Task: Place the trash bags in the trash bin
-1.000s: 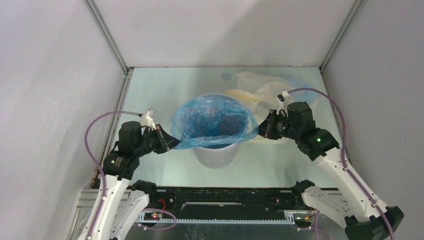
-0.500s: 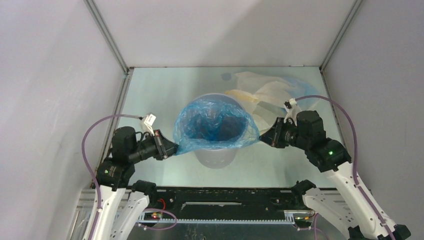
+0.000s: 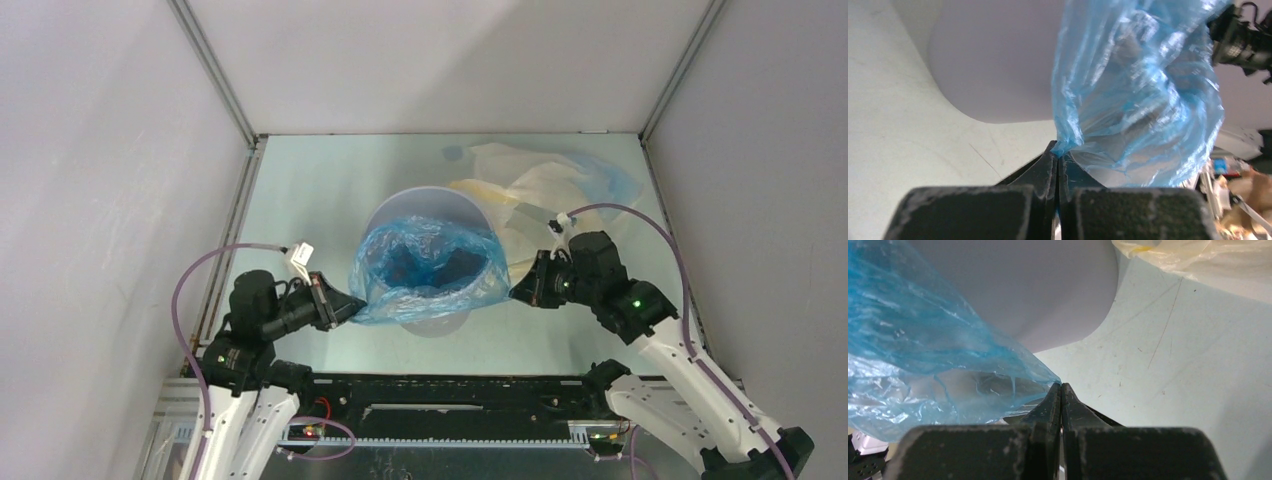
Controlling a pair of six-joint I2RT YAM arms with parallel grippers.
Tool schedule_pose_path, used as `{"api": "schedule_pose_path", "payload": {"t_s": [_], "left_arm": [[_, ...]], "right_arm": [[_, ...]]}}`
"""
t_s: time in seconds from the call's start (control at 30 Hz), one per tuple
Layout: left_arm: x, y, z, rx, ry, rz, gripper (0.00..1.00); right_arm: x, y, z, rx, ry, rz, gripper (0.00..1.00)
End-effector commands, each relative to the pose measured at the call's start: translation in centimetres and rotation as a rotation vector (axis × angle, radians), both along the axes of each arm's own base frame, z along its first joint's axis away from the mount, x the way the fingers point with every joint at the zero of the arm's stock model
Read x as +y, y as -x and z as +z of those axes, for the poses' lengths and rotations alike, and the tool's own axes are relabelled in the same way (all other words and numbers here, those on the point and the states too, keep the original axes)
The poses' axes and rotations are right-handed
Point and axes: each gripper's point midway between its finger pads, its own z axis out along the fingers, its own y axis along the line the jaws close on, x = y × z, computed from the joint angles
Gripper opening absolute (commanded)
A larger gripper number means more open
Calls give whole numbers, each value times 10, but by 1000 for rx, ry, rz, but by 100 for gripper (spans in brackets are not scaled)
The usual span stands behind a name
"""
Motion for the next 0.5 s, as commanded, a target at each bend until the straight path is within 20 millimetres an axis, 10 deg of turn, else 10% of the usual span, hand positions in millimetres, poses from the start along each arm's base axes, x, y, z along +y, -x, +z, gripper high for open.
{"api": "schedule_pose_path", "payload": {"t_s": [0.0, 0.47], "left_arm": [[16, -26, -3, -72, -55, 133, 0], [45, -112, 35, -247, -112, 415, 13]], "right_arm": [[6, -26, 14, -94, -32, -52, 0], [14, -95, 55, -257, -74, -144, 0]]}}
